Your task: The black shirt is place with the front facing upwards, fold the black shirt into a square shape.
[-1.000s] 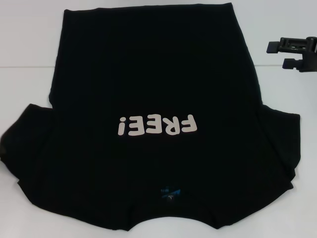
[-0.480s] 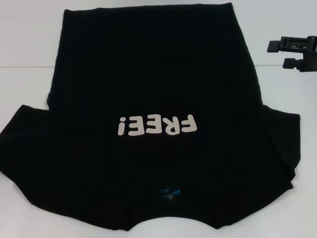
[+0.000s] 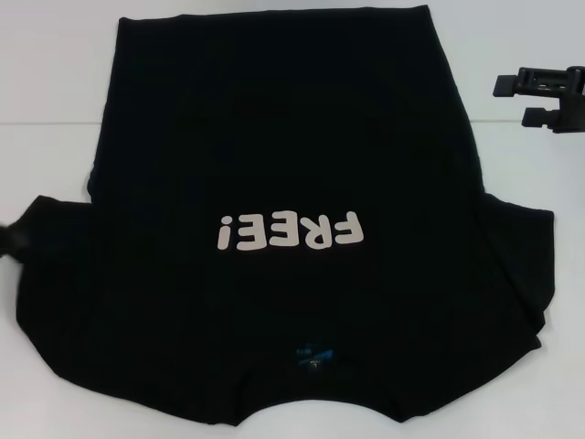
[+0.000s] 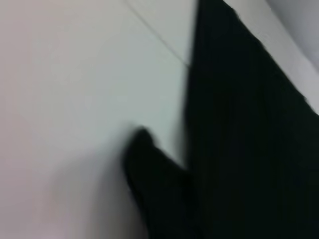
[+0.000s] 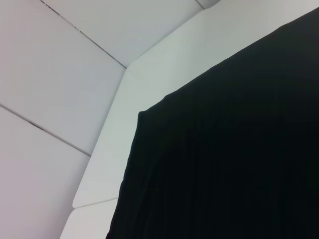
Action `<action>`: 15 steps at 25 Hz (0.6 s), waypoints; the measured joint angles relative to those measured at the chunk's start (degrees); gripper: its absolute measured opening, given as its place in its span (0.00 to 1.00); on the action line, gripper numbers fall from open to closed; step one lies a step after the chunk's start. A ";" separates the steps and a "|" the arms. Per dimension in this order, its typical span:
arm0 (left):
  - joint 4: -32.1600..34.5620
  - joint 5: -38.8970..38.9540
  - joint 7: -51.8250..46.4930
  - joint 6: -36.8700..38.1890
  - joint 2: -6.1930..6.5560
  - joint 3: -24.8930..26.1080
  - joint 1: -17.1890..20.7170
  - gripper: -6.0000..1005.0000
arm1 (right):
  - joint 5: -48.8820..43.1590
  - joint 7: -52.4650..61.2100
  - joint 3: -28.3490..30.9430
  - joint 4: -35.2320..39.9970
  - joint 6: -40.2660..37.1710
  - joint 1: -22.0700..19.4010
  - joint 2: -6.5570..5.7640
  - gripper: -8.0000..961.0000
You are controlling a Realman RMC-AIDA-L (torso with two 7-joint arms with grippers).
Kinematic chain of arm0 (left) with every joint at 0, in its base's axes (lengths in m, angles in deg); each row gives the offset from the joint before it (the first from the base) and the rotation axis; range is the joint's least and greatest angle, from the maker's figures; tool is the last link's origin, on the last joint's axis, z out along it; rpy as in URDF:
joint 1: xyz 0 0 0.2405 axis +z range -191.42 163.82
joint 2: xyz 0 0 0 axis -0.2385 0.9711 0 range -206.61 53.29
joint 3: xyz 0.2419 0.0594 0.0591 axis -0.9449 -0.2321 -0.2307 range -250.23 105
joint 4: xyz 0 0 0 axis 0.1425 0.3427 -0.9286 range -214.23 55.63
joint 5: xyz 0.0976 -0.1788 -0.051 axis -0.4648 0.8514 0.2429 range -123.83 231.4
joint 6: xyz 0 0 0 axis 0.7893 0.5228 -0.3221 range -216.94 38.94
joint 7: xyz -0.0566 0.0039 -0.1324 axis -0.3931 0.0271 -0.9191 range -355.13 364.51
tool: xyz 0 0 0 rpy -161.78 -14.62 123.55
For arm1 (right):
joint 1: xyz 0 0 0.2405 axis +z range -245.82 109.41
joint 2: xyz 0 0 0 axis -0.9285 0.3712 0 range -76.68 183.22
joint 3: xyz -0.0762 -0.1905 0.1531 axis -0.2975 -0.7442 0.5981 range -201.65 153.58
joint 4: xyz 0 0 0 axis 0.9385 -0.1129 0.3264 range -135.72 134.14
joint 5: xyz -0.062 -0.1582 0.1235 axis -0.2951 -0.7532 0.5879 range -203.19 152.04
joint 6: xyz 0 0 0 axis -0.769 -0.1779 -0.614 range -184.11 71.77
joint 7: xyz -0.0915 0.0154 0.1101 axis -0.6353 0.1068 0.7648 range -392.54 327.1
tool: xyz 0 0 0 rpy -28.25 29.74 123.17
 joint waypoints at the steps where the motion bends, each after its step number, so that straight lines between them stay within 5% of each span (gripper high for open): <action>1: -0.95 0.33 -0.02 0.24 0.10 -0.88 -1.09 0.03 | -0.01 0.00 0.04 0.00 0.02 0.00 0.00 0.98; 7: -3.02 0.64 -0.38 0.82 -0.62 -5.75 -6.01 0.04 | -0.04 0.01 0.09 0.00 0.04 0.04 0.08 0.98; 15: -2.96 1.07 0.09 1.20 -4.25 -15.31 -10.10 0.04 | -0.06 0.01 -0.01 -0.02 0.04 0.05 0.14 0.98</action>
